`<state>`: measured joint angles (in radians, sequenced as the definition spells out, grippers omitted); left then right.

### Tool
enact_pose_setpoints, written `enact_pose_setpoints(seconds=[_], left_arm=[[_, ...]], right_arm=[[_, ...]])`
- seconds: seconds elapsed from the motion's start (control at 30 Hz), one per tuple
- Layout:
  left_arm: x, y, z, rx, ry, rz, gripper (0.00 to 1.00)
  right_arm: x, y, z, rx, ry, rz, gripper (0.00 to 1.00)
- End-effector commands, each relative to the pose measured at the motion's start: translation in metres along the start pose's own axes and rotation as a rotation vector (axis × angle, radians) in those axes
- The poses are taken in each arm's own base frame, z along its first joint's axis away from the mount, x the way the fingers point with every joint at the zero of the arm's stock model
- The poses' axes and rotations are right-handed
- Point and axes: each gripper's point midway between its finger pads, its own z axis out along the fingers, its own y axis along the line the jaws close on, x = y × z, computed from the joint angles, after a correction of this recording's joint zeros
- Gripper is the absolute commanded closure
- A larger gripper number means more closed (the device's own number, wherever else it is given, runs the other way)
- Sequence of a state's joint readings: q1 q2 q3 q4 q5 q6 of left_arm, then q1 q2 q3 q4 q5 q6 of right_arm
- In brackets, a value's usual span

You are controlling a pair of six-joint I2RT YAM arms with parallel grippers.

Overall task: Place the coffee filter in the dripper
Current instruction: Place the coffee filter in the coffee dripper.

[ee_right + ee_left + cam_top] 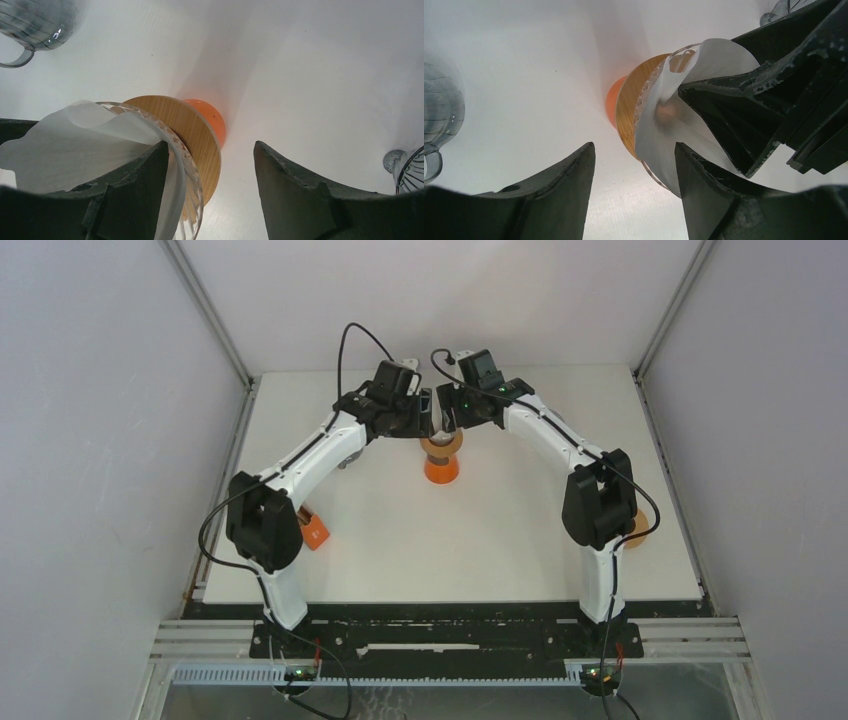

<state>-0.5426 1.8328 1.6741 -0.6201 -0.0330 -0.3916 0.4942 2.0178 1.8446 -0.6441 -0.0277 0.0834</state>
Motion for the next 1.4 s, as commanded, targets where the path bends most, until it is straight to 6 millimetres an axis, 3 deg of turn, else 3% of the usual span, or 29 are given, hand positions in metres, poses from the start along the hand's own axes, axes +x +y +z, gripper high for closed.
enact_pose_setpoints(seconds=[0.0, 0.2, 0.47, 1.0, 1.37], left_arm=[[0.003, -0.003, -0.007, 0.033, 0.026, 0.024, 0.34], [0.003, -0.003, -0.003, 0.031, 0.034, 0.034, 0.33], [-0.002, 0.000, -0.008, 0.014, 0.017, 0.044, 0.32], [-0.007, -0.001, -0.011, 0.010, 0.006, 0.044, 0.32], [-0.029, -0.004, -0.029, 0.015, -0.068, 0.028, 0.29]], right_arm=[[-0.008, -0.006, -0.006, 0.006, -0.023, 0.027, 0.29], [0.006, -0.004, 0.005, -0.013, 0.024, 0.032, 0.29], [0.007, -0.011, 0.001, -0.051, 0.030, 0.096, 0.29], [-0.022, 0.005, -0.030, -0.209, -0.065, 0.158, 0.27], [-0.038, 0.009, -0.052, -0.228, -0.130, 0.148, 0.25]])
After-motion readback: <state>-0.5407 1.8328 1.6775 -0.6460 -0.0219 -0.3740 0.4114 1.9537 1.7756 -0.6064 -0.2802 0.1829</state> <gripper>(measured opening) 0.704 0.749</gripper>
